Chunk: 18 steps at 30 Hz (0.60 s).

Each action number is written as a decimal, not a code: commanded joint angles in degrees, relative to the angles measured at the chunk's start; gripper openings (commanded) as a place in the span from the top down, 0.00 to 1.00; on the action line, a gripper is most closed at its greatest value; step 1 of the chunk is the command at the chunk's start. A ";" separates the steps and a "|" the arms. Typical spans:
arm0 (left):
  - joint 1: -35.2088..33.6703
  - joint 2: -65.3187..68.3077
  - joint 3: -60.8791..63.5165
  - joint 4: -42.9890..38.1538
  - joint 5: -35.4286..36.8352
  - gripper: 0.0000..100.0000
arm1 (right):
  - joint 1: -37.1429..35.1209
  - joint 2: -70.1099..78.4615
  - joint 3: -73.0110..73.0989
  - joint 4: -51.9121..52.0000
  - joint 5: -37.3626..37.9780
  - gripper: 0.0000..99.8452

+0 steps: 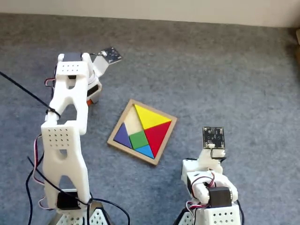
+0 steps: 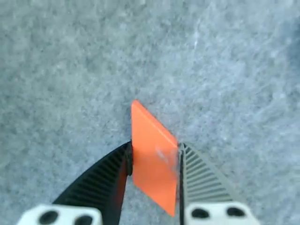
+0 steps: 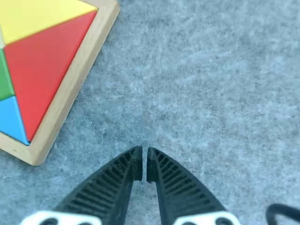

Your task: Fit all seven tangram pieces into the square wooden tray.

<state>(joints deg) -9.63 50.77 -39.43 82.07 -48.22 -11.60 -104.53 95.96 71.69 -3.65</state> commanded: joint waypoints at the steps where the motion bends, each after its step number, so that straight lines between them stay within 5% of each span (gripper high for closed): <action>1: 0.84 -0.84 -8.04 6.24 -0.44 0.98 | 0.75 -1.01 7.69 0.31 -0.35 0.97; 6: 0.48 -0.84 -23.43 19.78 0.53 0.98 | 0.75 -1.01 7.69 0.31 -0.35 0.97; 12: 1.45 -1.19 -31.60 20.22 15.74 1.00 | 0.75 -1.01 7.69 0.31 -0.35 0.97; 18: 1.89 -13.58 -24.04 20.31 20.22 1.00 | 0.75 -1.01 7.69 0.31 -0.35 0.97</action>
<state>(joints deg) -9.36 49.36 -66.95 101.58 -30.46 -11.60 -104.53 95.96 71.69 -3.65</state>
